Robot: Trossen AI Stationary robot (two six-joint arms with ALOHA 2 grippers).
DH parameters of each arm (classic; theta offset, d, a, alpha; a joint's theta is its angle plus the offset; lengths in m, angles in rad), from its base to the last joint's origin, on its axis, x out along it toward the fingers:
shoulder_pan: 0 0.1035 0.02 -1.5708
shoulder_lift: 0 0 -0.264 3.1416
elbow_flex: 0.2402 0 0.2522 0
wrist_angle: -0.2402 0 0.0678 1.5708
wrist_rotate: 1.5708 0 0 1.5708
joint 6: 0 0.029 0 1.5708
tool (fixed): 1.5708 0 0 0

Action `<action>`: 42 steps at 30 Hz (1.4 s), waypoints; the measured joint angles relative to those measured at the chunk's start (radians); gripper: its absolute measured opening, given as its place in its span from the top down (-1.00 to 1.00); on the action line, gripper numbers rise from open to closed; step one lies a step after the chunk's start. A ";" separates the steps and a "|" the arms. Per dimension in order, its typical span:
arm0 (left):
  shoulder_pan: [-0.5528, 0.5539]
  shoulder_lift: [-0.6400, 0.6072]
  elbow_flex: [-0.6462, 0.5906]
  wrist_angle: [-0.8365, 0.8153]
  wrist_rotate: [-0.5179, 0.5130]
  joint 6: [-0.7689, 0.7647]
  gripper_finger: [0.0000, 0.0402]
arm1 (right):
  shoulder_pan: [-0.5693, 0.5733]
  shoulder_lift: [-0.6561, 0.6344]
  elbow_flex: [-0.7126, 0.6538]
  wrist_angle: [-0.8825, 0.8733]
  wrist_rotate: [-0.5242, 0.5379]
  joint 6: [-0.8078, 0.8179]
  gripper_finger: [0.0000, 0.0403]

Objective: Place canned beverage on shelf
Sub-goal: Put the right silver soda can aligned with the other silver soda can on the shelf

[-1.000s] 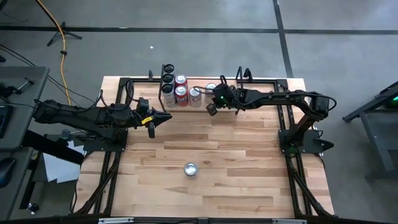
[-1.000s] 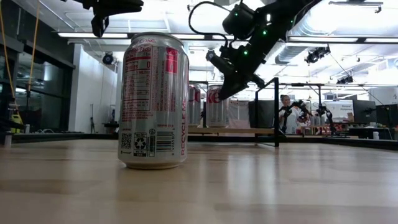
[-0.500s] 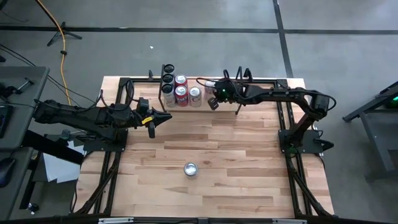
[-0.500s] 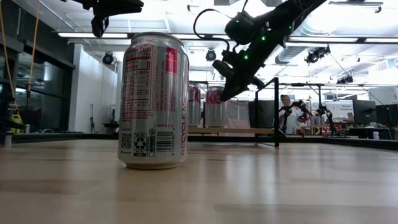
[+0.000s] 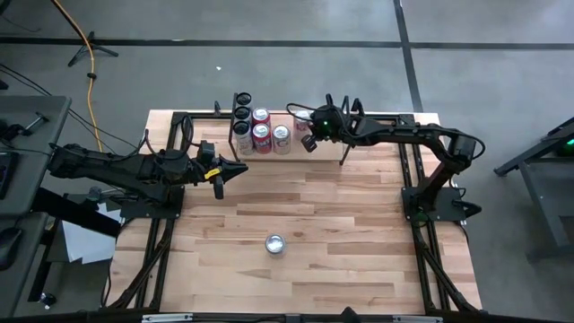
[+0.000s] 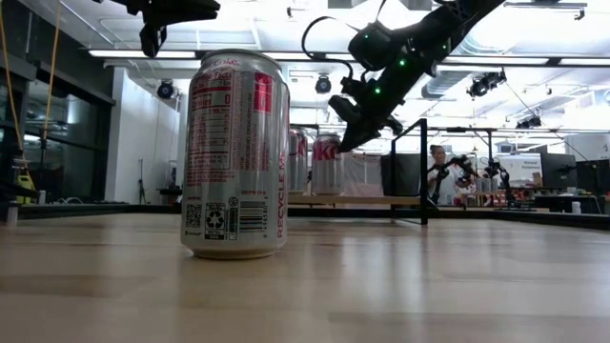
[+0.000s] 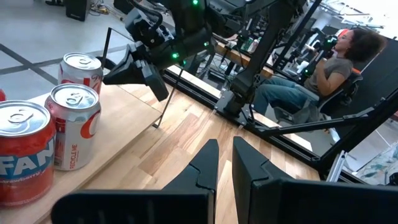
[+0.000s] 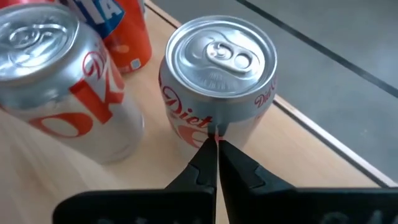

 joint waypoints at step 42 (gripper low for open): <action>0.000 0.000 0.000 0.004 -0.036 -0.002 0.98 | -0.052 0.124 0.003 0.131 0.019 0.064 1.00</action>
